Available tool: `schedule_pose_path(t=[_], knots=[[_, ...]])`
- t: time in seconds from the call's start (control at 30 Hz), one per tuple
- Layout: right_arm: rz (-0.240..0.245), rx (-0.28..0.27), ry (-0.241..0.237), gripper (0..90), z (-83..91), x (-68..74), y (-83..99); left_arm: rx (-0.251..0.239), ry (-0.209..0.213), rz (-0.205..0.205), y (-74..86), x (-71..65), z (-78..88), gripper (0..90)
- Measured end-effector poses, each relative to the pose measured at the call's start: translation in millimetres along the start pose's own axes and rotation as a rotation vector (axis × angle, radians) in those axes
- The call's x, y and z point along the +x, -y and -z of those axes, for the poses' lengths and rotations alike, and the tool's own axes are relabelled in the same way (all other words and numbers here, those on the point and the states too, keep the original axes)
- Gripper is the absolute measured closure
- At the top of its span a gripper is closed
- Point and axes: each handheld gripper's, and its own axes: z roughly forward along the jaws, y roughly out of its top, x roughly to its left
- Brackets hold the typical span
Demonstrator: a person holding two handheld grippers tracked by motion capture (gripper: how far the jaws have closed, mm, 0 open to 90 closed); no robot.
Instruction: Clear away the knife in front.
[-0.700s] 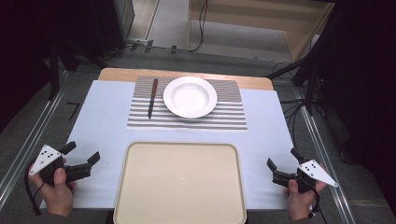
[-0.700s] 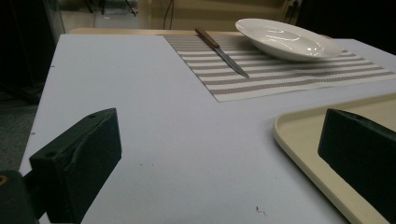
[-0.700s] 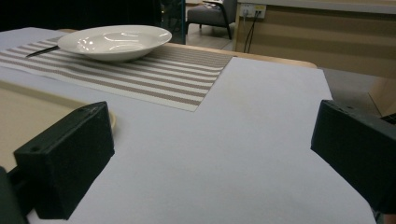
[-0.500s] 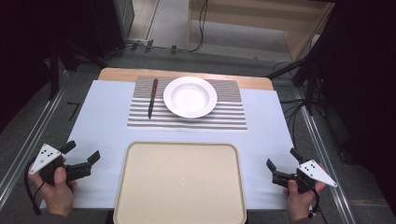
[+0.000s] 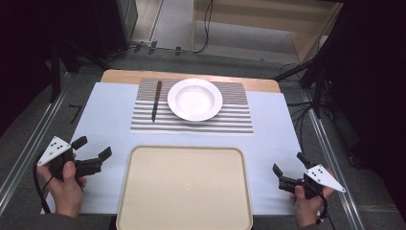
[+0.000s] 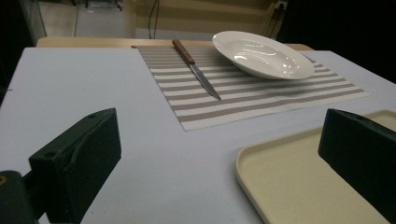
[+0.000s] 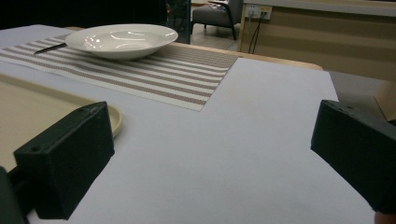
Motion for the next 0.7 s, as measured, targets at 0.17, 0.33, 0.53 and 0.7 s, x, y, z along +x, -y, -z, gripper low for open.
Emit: schedule_pose_path(t=[0.17, 0.33, 0.53, 0.7], knots=[[0.008, 0.002, -0.006, 0.0, -0.2, 0.2, -0.1, 0.012, 0.016, -0.012, -9.9, -4.9, -11.5, 0.0], [0.011, 0.003, -0.009, 0.0, -0.1, 0.3, -0.1, 0.026, 0.046, 0.010, -25.5, -7.1, -25.1, 0.0], [0.022, 0.003, -0.015, 0.0, 0.3, 0.4, 0.0, 0.066, 0.061, 0.002, -45.7, -11.3, -44.2, 0.0], [0.025, 0.004, -0.016, 0.0, 0.4, 0.4, 0.1, 0.094, 0.064, 0.002, -56.4, -9.6, -58.8, 0.0]])
